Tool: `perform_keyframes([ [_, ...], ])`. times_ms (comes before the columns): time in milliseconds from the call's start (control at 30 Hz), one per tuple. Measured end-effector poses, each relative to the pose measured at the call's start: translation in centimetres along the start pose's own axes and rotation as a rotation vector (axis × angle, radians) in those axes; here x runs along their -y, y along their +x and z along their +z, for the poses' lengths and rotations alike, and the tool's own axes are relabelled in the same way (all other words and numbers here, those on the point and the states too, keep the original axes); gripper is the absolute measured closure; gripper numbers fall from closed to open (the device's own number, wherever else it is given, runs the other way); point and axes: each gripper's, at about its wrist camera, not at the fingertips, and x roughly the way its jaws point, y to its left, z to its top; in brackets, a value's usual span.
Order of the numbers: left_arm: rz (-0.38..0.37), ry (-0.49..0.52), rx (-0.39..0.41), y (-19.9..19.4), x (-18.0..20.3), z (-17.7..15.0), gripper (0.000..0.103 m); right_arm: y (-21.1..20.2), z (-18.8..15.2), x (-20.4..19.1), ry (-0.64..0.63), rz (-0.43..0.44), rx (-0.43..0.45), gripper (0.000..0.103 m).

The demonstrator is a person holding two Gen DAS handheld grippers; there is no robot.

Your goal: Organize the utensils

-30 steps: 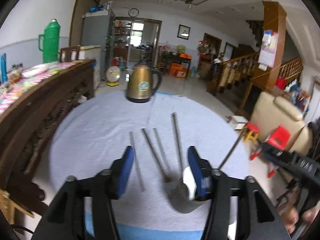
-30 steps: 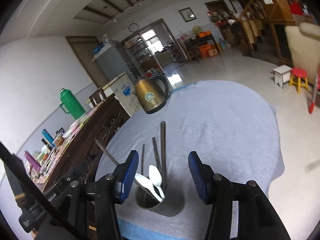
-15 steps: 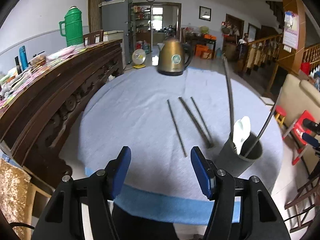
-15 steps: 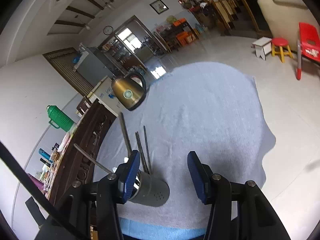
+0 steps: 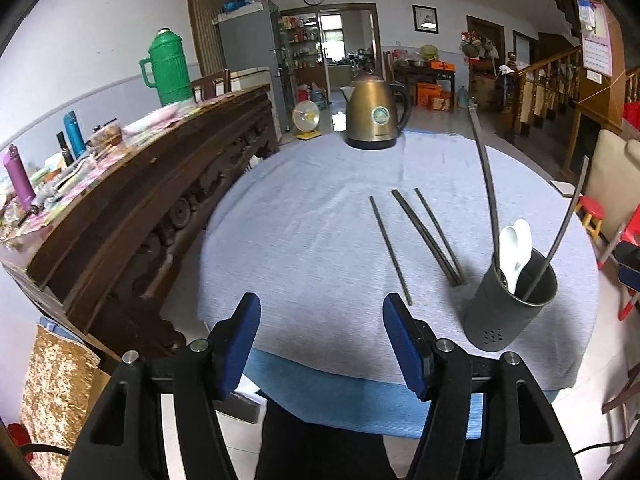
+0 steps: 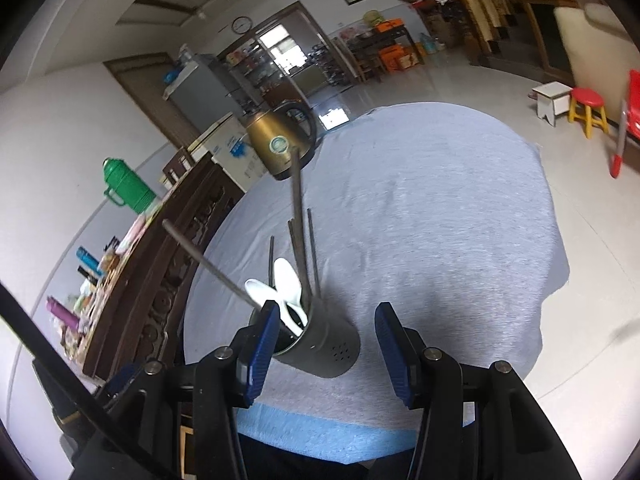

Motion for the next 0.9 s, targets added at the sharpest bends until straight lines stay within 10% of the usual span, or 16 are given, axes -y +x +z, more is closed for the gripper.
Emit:
perform_keyframes([
  [900, 0.061, 0.009, -0.065, 4.4, -0.4, 0.2, 0.038, 3.2, 1.1, 3.8, 0.101, -0.094, -0.047, 0.05],
])
